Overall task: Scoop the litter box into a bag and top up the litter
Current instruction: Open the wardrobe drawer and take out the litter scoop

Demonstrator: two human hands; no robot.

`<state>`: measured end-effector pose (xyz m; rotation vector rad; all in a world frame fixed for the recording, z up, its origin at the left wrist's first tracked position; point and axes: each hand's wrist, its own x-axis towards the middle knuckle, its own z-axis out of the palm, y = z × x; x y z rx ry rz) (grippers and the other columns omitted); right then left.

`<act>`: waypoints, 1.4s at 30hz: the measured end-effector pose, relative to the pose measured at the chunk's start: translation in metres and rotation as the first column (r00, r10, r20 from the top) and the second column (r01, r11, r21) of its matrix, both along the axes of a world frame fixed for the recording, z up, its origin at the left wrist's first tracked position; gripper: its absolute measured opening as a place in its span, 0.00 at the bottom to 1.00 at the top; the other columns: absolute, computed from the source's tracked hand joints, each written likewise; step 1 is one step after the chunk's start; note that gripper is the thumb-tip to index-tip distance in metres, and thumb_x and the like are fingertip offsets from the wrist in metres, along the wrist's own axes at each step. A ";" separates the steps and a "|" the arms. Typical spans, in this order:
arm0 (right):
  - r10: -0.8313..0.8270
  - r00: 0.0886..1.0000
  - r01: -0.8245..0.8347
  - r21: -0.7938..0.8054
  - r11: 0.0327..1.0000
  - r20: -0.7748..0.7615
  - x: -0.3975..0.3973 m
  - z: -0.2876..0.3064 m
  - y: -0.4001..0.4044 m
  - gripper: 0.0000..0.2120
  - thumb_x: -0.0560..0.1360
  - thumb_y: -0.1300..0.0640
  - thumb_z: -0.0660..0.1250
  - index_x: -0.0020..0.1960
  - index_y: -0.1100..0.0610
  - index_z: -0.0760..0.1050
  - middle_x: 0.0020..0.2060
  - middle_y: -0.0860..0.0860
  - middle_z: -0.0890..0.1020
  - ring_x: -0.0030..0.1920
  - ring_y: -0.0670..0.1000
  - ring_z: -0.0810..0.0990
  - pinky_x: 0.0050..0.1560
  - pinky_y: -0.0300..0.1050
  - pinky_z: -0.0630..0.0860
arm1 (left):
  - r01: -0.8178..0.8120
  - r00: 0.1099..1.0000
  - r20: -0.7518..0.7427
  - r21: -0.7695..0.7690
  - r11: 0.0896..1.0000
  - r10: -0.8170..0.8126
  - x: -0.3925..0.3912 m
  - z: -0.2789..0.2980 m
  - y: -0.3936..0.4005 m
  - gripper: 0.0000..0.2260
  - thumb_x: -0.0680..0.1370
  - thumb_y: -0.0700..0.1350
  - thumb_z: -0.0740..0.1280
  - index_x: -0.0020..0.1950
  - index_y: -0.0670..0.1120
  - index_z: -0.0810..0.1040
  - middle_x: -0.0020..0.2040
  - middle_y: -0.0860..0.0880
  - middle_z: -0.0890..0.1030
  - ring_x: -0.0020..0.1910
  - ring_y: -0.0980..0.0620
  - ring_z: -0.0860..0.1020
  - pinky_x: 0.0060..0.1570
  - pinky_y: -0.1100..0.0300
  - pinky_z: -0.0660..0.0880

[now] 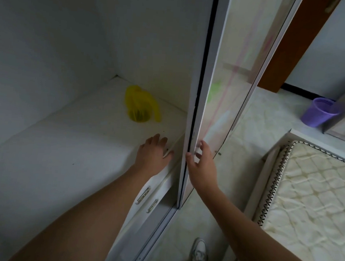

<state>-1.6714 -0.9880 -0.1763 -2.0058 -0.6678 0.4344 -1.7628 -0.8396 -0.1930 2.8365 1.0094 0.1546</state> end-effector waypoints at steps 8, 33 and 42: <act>-0.034 0.999 0.034 0.015 0.999 0.037 0.008 -0.016 0.003 0.24 0.79 0.44 0.60 0.73 0.48 0.63 0.66 0.45 0.76 0.63 0.44 0.77 0.61 0.47 0.77 | 0.037 0.999 0.016 0.052 0.998 -0.038 0.011 -0.018 0.010 0.24 0.72 0.62 0.60 0.58 0.45 0.77 0.56 0.42 0.80 0.53 0.38 0.78 0.46 0.47 0.76; -0.151 0.985 0.153 -0.012 0.988 0.079 0.119 0.003 0.043 0.18 0.81 0.53 0.59 0.70 0.55 0.68 0.62 0.49 0.79 0.57 0.50 0.81 0.48 0.37 0.69 | -0.083 0.997 0.009 0.091 0.992 0.082 0.039 -0.022 0.010 0.18 0.74 0.51 0.71 0.61 0.44 0.79 0.61 0.41 0.78 0.59 0.37 0.74 0.55 0.45 0.73; -0.256 0.966 0.257 -0.020 0.966 0.036 0.165 0.010 0.063 0.23 0.82 0.50 0.56 0.76 0.54 0.62 0.68 0.48 0.75 0.60 0.50 0.78 0.60 0.42 0.72 | -0.090 0.996 -0.006 0.116 0.989 0.092 0.041 -0.023 0.010 0.19 0.75 0.52 0.70 0.64 0.45 0.78 0.65 0.42 0.77 0.63 0.37 0.74 0.58 0.44 0.73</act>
